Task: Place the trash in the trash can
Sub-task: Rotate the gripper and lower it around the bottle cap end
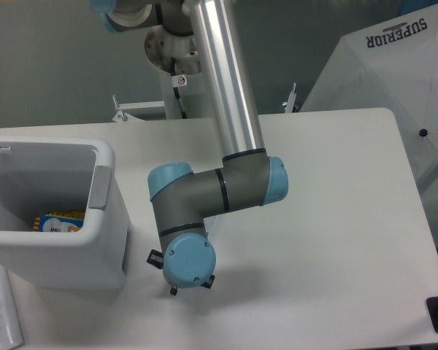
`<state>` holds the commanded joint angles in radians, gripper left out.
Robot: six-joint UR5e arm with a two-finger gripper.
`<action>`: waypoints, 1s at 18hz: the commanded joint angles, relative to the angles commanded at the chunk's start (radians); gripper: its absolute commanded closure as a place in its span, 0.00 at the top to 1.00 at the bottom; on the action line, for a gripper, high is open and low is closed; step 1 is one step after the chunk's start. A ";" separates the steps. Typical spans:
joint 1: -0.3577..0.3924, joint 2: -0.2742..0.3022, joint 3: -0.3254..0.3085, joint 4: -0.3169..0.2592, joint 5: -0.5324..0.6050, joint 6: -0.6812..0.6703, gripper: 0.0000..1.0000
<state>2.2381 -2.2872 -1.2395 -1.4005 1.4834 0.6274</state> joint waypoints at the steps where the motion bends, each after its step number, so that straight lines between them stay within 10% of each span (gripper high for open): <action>1: 0.000 0.006 0.000 0.000 -0.002 0.003 0.03; 18: 0.155 0.248 0.069 0.084 -0.323 0.011 0.00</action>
<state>2.3929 -2.0388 -1.1704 -1.3164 1.1600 0.6382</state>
